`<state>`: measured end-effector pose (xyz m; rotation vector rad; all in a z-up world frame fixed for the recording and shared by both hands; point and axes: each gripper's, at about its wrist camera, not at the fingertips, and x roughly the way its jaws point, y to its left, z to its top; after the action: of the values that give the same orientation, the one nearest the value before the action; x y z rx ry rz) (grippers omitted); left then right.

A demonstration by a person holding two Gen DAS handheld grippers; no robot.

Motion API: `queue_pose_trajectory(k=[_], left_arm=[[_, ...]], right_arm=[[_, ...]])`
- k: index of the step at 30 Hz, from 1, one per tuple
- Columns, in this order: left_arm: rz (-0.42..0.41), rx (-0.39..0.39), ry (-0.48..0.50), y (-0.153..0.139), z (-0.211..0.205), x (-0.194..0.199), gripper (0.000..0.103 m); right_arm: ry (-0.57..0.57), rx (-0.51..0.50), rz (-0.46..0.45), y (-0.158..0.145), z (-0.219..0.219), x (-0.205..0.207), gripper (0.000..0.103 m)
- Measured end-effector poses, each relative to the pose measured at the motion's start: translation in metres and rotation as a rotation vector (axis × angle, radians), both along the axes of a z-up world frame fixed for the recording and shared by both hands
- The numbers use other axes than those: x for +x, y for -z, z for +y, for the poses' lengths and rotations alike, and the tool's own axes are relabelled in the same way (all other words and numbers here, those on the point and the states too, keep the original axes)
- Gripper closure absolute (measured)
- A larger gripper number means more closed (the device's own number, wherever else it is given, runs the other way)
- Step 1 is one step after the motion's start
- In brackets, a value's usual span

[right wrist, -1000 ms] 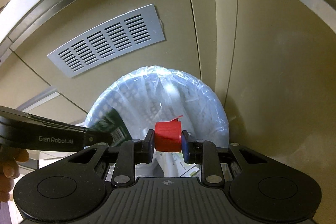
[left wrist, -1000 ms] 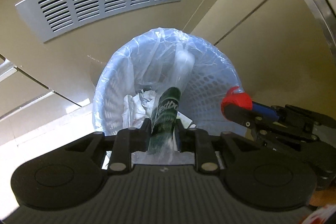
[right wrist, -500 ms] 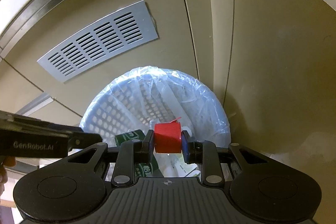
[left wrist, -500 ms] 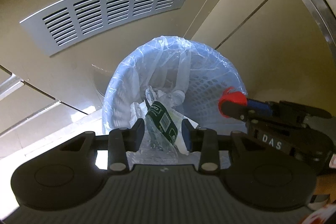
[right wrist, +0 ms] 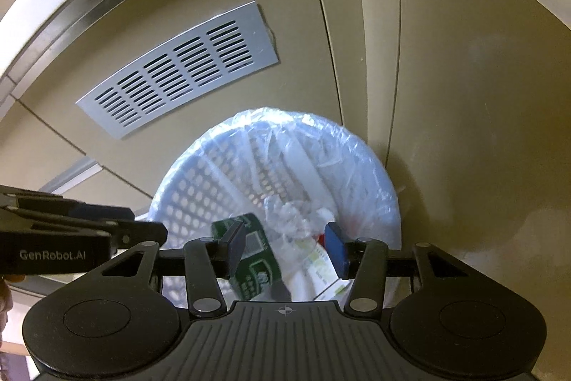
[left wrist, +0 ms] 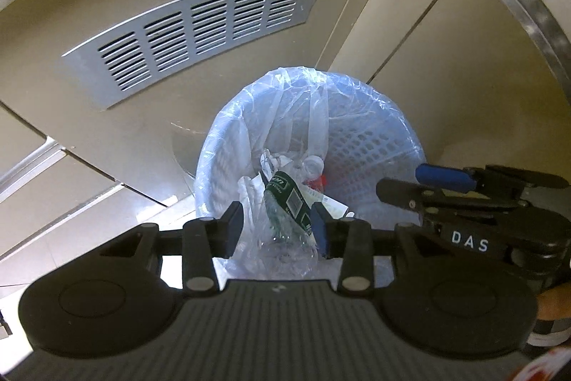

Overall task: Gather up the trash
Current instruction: 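Open both tools to drop bottle and cap into the wastebasket, then raise both tools back toward the counter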

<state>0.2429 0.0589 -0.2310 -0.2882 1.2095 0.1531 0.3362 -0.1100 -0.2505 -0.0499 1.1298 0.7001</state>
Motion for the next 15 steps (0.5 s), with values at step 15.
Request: queue_pose_trajectory(k=[15], left_arm=[[-0.111, 0.024, -0.039, -0.067, -0.004, -0.032, 0.066]], right_arm=[[-0.03, 0.087, -0.031, -0.059, -0.017, -0.014, 0.052]])
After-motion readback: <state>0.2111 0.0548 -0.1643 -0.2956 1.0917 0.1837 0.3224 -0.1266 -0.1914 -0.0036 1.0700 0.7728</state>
